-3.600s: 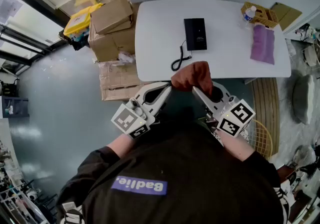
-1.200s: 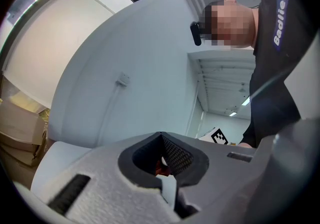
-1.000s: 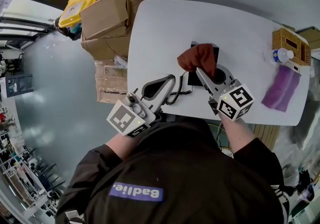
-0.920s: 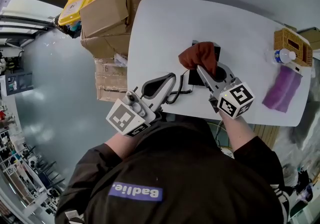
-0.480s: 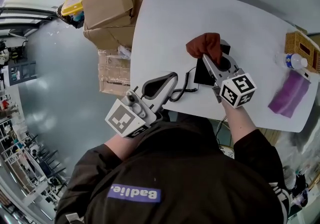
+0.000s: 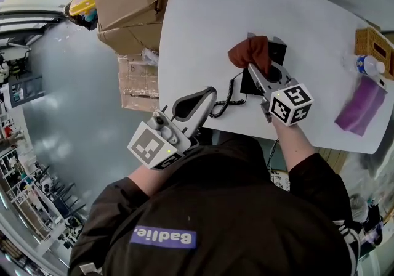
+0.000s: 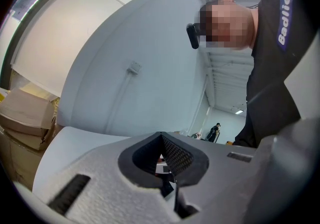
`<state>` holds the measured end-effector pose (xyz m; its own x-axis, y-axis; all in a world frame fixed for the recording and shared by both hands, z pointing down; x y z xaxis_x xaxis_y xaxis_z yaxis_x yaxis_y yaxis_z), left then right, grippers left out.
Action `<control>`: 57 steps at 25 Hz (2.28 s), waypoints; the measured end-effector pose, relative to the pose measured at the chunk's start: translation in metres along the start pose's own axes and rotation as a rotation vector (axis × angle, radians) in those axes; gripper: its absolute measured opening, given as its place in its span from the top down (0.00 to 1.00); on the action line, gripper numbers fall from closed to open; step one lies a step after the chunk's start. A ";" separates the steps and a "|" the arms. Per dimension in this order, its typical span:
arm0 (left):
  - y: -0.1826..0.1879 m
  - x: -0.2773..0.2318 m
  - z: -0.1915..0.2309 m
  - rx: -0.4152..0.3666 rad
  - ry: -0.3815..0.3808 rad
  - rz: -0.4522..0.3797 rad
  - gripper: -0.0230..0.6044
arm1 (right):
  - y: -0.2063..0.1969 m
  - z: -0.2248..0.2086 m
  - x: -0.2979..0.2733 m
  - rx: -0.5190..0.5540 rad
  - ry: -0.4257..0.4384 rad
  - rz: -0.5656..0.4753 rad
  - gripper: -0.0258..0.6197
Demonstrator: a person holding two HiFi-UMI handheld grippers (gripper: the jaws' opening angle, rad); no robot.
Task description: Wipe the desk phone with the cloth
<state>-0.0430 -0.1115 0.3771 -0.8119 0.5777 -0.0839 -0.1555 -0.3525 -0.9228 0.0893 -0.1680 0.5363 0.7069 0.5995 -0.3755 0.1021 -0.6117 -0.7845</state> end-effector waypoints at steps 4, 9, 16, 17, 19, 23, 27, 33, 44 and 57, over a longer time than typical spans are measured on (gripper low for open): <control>-0.002 0.000 -0.006 -0.004 -0.040 0.018 0.95 | -0.015 0.005 0.008 -0.029 -0.022 0.002 0.82; -0.003 0.007 -0.018 -0.005 -0.082 0.035 0.95 | -0.039 0.015 0.016 -0.030 -0.041 0.027 0.82; -0.009 0.023 -0.027 -0.017 -0.115 0.052 0.95 | -0.077 0.028 0.030 -0.061 -0.063 0.057 0.82; -0.010 0.025 -0.028 -0.018 -0.120 0.054 0.95 | -0.082 0.029 0.032 -0.067 -0.066 0.060 0.82; -0.011 0.029 -0.031 -0.019 -0.131 0.056 0.95 | -0.091 0.032 0.035 -0.079 -0.072 0.068 0.82; -0.013 0.033 -0.039 -0.024 -0.159 0.066 0.95 | -0.108 0.039 0.041 -0.106 -0.090 0.082 0.82; -0.014 0.030 -0.041 -0.050 -0.166 0.077 0.95 | -0.115 0.044 0.046 -0.122 -0.086 0.107 0.82; -0.003 0.014 -0.041 -0.069 -0.156 0.046 0.95 | -0.078 0.034 0.058 -0.105 -0.072 0.067 0.82; 0.026 -0.008 -0.030 -0.061 -0.047 -0.001 0.95 | 0.030 -0.020 0.036 0.005 -0.036 -0.010 0.82; 0.019 -0.004 -0.023 -0.048 -0.024 -0.021 0.95 | 0.014 -0.034 0.030 -0.027 -0.040 0.015 0.82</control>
<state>-0.0300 -0.1037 0.3510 -0.8219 0.5669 -0.0560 -0.1459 -0.3046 -0.9412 0.1356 -0.1763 0.5310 0.6799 0.6102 -0.4068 0.1107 -0.6338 -0.7655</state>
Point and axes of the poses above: the fingertips, and each gripper's own axes: x backward along the fingers, z to its left, y out of its top, the point moved 3 cm from there along x, backward along the fingers
